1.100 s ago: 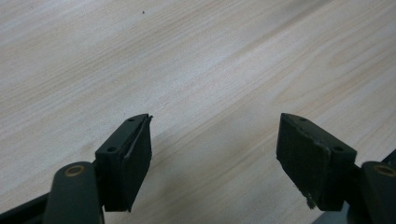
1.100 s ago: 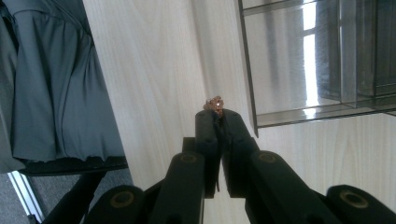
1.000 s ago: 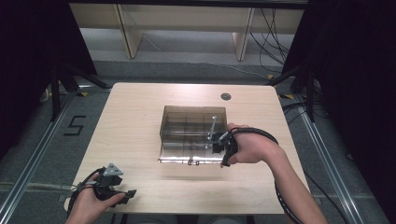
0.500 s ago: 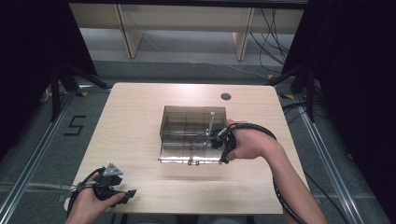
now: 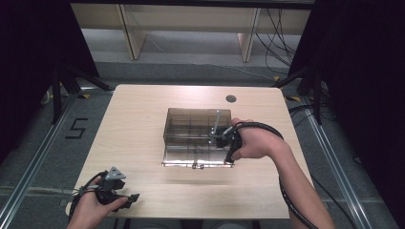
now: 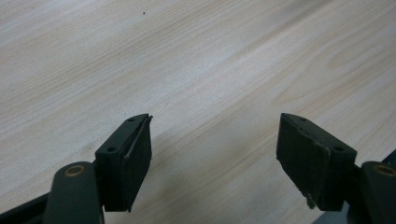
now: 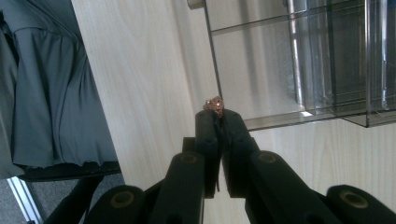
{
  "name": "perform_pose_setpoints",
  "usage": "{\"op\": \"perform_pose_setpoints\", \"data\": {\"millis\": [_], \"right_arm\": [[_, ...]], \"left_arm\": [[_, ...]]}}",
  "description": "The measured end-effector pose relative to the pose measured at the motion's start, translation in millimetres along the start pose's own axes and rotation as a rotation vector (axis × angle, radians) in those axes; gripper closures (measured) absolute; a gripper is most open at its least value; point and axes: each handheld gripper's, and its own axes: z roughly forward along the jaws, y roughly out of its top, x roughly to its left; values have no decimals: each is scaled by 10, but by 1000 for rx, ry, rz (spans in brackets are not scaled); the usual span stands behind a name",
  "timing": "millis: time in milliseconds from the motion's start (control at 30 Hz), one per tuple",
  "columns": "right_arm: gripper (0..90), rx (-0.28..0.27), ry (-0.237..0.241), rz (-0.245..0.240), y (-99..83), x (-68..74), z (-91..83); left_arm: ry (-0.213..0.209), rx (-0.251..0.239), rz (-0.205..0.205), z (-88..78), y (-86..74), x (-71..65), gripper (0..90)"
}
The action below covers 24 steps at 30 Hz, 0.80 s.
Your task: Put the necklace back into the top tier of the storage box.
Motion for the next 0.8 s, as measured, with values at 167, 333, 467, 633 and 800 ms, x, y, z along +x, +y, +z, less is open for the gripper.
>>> {"op": "perform_pose_setpoints", "data": {"millis": [167,333,467,633,800], "right_arm": [[868,-11,-6,-11,1,-26,-29],[869,-24,-6,7,1,-33,-44],[868,-13,-13,-2,9,-52,-70],[869,-18,-14,6,5,-70,-82],[869,-24,-10,12,3,-91,-92]], "left_arm": [[-19,-2,-6,3,-1,-5,265],[-1,0,0,1,0,0,264],[-8,1,-6,5,-1,0,265],[-2,0,-2,0,-1,0,265],[-1,-1,-1,-1,-1,1,264]]}}
